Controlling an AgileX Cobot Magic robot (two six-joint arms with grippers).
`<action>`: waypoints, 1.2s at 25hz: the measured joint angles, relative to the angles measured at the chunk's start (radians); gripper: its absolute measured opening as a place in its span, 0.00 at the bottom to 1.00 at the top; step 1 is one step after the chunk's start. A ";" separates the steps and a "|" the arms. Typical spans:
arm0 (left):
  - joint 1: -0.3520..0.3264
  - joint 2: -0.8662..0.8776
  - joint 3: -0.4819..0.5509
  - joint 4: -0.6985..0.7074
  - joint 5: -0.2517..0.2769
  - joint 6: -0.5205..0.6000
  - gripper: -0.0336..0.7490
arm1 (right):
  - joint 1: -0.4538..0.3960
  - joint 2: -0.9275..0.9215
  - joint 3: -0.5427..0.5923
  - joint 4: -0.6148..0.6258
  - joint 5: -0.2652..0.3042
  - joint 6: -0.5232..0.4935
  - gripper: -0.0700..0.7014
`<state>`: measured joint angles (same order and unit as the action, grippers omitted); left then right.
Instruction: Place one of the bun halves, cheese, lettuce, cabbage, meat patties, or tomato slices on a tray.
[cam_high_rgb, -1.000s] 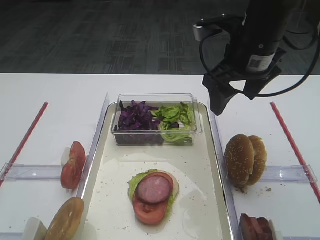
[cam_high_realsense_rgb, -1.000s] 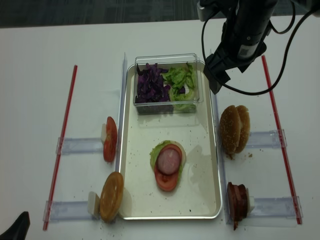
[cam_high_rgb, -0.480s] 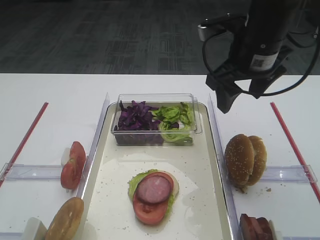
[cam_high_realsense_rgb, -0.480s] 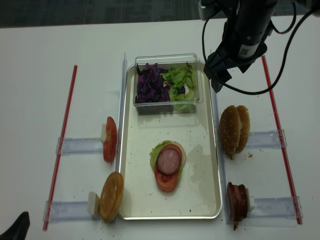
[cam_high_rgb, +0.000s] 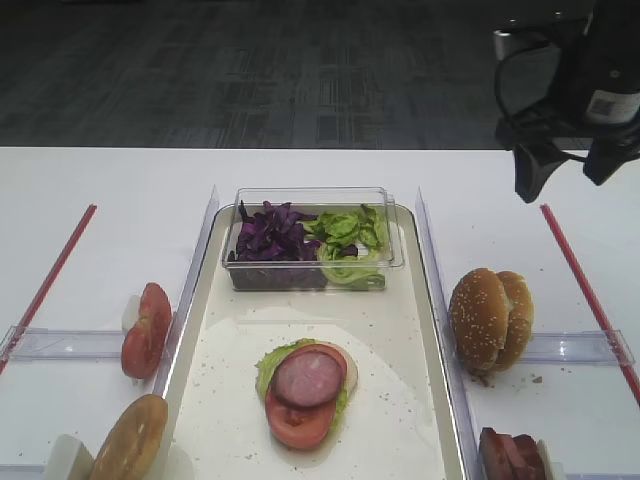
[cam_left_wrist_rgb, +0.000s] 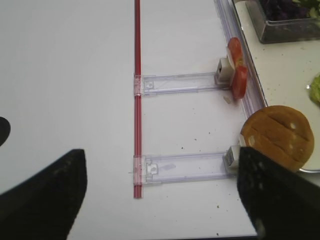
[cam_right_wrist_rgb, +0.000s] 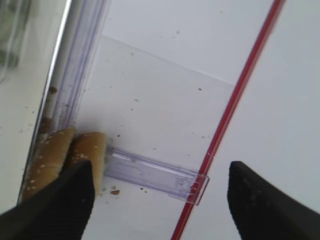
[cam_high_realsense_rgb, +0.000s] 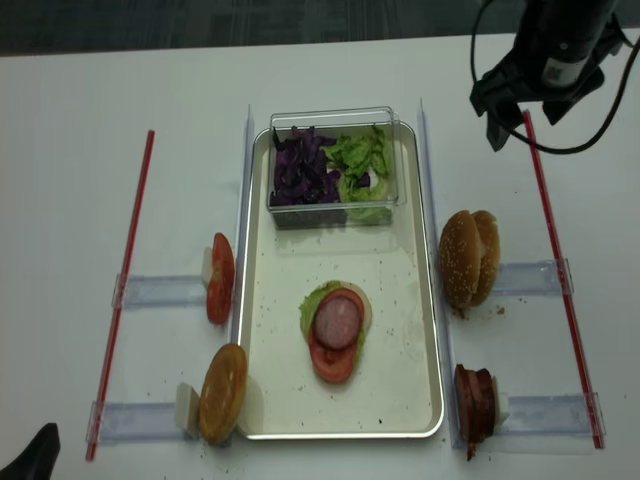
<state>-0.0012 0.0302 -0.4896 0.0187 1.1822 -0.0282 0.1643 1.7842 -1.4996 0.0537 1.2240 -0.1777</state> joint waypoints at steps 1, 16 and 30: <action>0.000 0.000 0.000 0.000 0.000 0.000 0.76 | -0.021 0.000 0.000 0.000 0.000 0.000 0.83; 0.000 0.000 0.000 0.000 0.000 0.000 0.76 | -0.263 0.000 0.000 0.042 0.000 -0.026 0.83; 0.000 0.000 0.000 0.000 0.000 0.000 0.76 | -0.270 0.000 0.000 0.066 0.003 -0.047 0.83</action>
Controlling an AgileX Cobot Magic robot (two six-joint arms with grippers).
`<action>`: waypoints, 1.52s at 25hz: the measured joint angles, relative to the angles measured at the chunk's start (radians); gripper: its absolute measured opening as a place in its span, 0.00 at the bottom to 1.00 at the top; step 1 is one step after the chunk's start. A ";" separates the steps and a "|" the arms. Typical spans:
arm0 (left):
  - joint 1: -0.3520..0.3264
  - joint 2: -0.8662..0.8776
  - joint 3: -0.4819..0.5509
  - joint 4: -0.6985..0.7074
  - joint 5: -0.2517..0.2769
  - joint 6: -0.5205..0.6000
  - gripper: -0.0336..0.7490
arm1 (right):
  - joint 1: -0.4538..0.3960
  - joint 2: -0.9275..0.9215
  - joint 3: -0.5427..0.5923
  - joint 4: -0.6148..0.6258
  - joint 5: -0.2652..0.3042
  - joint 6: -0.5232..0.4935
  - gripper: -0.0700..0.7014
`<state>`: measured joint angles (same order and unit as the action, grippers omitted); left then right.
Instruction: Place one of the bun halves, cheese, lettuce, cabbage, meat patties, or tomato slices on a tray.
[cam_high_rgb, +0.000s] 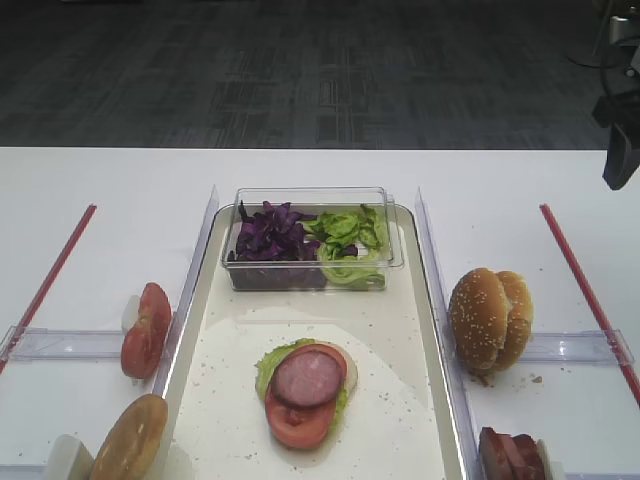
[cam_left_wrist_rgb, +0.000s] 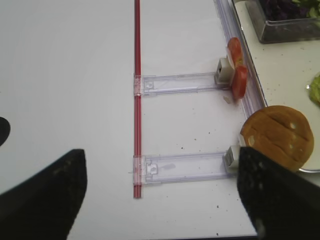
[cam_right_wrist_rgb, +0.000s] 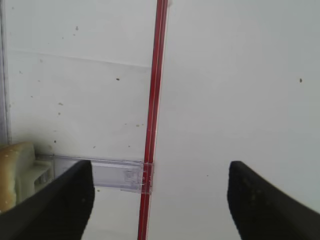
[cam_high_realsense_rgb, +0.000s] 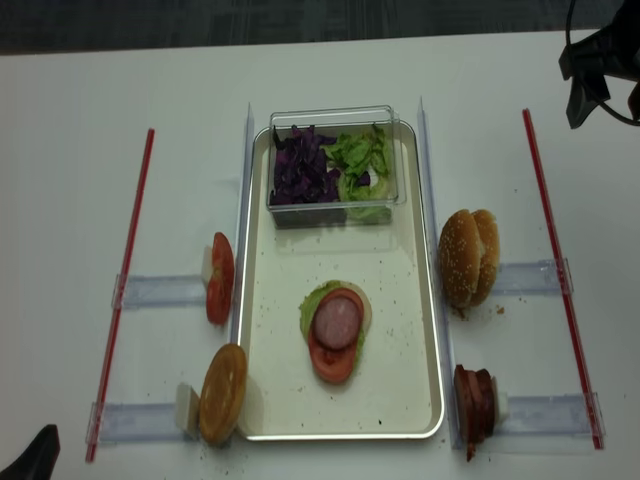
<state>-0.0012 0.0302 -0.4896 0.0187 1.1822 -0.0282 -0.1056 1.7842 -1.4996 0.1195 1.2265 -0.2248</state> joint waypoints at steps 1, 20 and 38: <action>0.000 0.000 0.000 0.000 0.000 0.000 0.76 | 0.000 -0.003 0.000 0.000 0.002 0.004 0.83; 0.000 0.000 0.000 0.000 0.000 0.000 0.76 | 0.000 -0.388 0.292 -0.006 0.008 0.020 0.83; 0.000 0.000 0.000 0.000 0.000 0.000 0.76 | 0.000 -1.084 0.723 0.002 -0.060 0.023 0.83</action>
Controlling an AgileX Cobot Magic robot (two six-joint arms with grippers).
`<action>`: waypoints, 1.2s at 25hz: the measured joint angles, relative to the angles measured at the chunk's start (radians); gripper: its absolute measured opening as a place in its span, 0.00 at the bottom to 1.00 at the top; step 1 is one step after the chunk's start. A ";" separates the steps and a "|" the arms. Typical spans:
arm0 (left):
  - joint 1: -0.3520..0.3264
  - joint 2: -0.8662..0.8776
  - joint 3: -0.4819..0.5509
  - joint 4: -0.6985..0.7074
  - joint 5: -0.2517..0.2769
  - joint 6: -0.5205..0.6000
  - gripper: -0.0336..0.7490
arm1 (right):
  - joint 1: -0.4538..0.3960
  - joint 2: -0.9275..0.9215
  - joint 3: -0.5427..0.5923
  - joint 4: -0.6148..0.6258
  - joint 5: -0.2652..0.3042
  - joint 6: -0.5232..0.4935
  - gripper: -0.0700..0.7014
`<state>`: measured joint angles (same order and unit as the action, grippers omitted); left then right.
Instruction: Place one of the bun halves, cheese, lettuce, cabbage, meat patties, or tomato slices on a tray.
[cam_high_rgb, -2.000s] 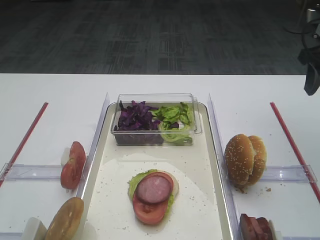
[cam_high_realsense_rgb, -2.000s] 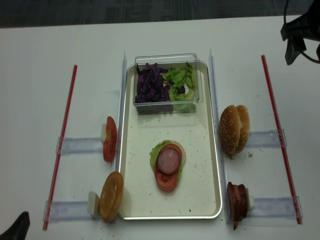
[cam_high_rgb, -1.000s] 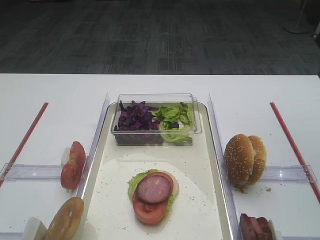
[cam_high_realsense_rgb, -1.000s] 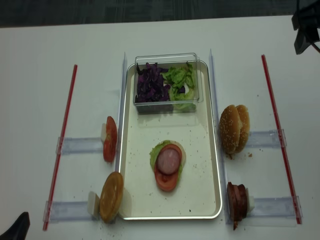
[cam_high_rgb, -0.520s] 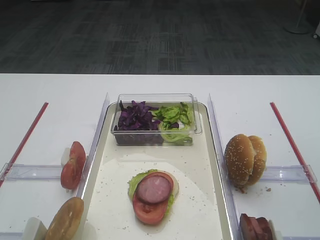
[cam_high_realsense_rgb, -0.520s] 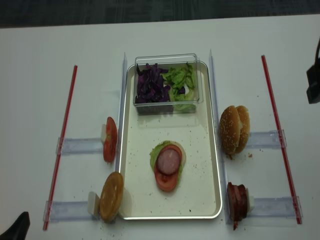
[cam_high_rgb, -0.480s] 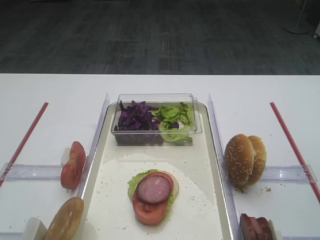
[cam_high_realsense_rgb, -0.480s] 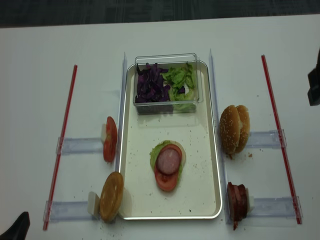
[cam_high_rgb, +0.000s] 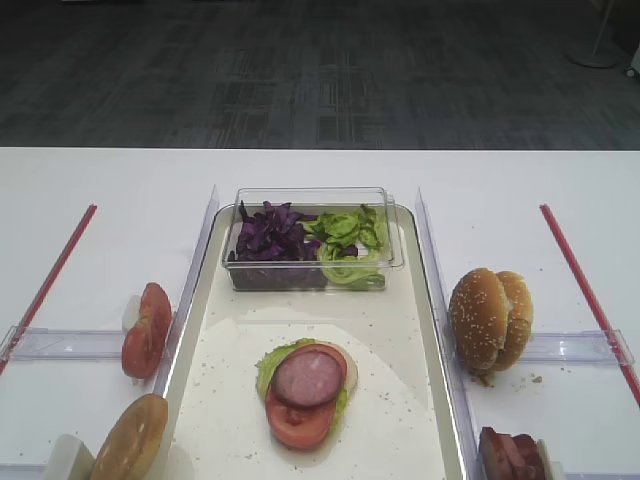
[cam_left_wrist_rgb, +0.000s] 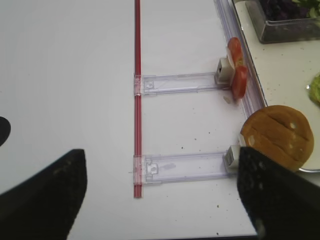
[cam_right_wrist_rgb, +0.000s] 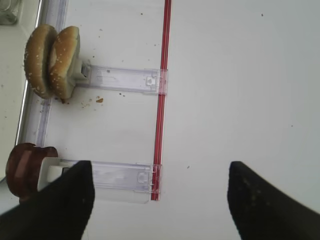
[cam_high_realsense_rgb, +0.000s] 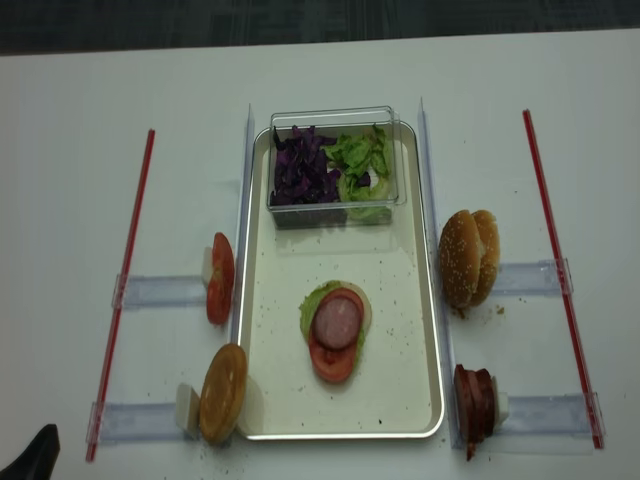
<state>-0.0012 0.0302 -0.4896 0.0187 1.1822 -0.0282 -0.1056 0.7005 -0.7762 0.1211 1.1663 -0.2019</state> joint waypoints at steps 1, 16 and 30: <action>0.000 0.000 0.000 0.000 0.000 0.000 0.76 | 0.000 -0.029 0.017 0.000 0.002 0.000 0.83; 0.000 0.000 0.000 0.000 0.000 0.000 0.76 | 0.000 -0.374 0.228 -0.002 0.000 0.049 0.83; 0.000 0.000 0.000 0.000 0.000 0.000 0.76 | 0.000 -0.592 0.295 -0.009 -0.034 0.052 0.83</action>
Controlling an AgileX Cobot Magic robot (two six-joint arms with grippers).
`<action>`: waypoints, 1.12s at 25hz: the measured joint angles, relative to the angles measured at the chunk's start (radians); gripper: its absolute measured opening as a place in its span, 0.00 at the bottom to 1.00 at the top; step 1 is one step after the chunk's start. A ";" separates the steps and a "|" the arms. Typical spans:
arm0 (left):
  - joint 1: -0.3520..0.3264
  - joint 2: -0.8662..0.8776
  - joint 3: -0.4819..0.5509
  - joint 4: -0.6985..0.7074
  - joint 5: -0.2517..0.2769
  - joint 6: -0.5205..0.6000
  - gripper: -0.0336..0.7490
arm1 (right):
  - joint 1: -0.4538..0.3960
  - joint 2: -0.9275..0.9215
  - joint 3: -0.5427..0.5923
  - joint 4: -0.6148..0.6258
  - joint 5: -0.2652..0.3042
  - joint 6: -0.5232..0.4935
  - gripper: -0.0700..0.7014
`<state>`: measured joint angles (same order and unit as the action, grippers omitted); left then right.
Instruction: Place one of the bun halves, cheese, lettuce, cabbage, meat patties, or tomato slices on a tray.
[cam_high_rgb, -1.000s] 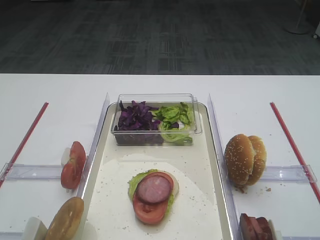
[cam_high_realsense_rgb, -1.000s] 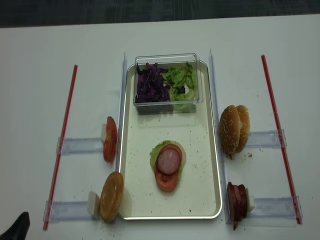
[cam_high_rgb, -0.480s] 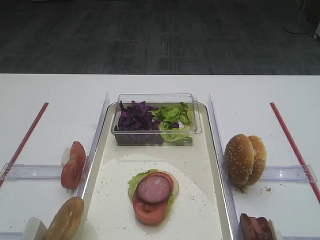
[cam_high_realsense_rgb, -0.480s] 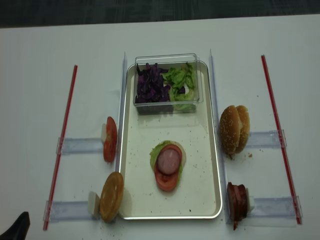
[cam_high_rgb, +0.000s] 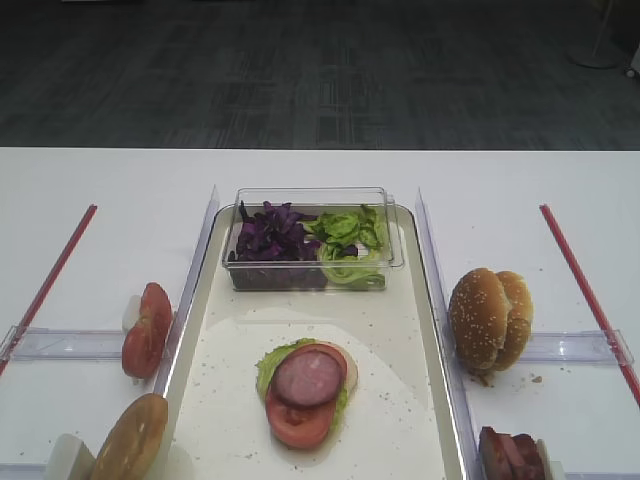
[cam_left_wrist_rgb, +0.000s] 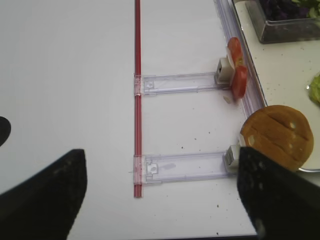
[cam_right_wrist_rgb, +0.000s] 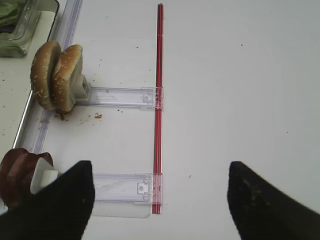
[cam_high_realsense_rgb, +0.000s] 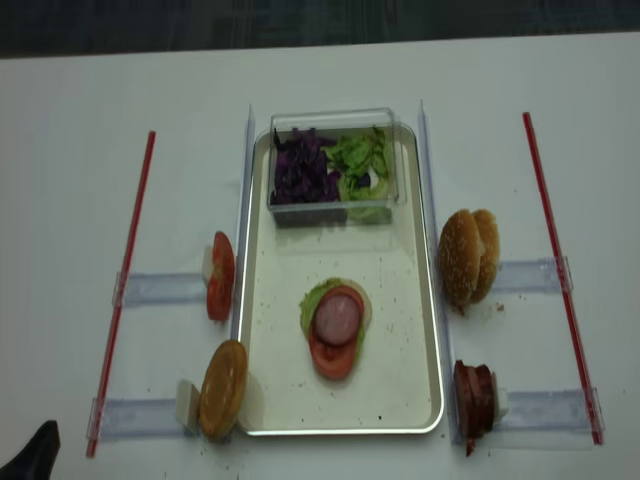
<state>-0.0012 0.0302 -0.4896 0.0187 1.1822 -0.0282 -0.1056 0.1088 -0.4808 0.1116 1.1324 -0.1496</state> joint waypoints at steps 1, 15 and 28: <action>0.000 0.000 0.000 0.000 0.000 0.000 0.76 | 0.000 -0.007 0.000 -0.002 0.000 0.004 0.83; 0.000 0.000 0.000 0.000 0.000 0.000 0.76 | 0.000 -0.038 0.001 -0.059 0.000 0.113 0.83; 0.000 0.000 0.000 0.000 0.000 0.000 0.76 | 0.005 -0.110 0.001 -0.064 0.000 0.129 0.83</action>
<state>-0.0012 0.0302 -0.4896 0.0187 1.1822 -0.0282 -0.1010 -0.0011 -0.4800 0.0476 1.1324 -0.0206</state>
